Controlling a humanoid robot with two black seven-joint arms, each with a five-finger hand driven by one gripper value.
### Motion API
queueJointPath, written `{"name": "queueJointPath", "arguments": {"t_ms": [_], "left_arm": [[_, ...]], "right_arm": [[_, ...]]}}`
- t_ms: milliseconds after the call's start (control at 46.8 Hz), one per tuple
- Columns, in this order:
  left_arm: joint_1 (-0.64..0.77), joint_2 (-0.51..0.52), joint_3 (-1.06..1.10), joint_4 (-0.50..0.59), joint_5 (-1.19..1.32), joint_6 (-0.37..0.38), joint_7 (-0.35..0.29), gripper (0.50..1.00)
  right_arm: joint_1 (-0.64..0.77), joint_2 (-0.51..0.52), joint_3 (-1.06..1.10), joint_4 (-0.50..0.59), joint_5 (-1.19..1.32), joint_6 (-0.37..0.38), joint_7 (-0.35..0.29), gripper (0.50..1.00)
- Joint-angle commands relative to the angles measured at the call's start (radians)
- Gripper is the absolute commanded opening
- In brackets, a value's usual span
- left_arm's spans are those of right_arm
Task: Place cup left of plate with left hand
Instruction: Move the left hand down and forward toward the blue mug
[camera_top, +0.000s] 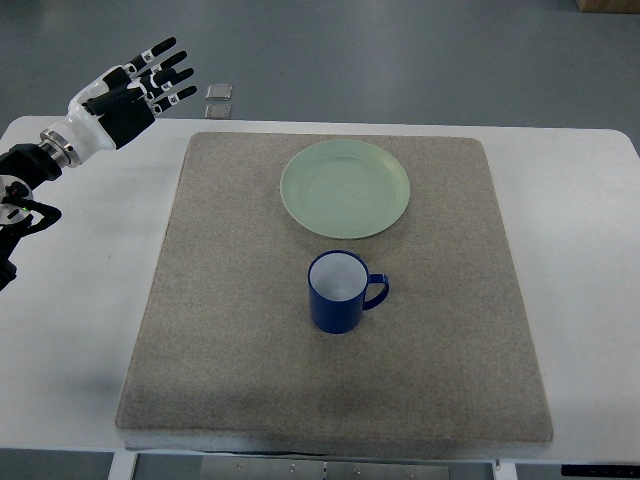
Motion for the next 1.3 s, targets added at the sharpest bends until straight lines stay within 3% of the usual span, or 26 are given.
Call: {"name": "queueJointPath", "arguments": {"t_ms": [0,192,363,641,1048,1283], "left_arm": [[0.016,0.033,0.028,-0.063,0.002,0.000,-0.005,0.999],[0.096,0.064,0.086,-0.235,0.003,0.000,-0.012,0.996],[0.163,0.107,0.126,-0.338,0.078,-0.001,-0.067,0.996],[0.260,0.099,0.120,-0.385,0.384,-0.005,-0.257,0.996],[0.295,0.010,0.128,-0.390,0.644,-0.005,-0.309,0.996],[0.298,-0.019,0.145,-0.414,0.666,-0.005,-0.309,0.996]], "right_arm": [[0.000,0.000,0.000,0.000,0.000,0.000,0.000,0.932],[0.000,0.000,0.000,0.000,0.000,0.000,0.000,0.932],[0.000,0.000,0.000,0.000,0.000,0.000,0.000,0.932],[0.000,0.000,0.000,0.000,0.000,0.000,0.000,0.932],[0.000,0.000,0.000,0.000,0.000,0.000,0.000,0.932],[0.000,0.000,0.000,0.000,0.000,0.000,0.000,0.932]]}}
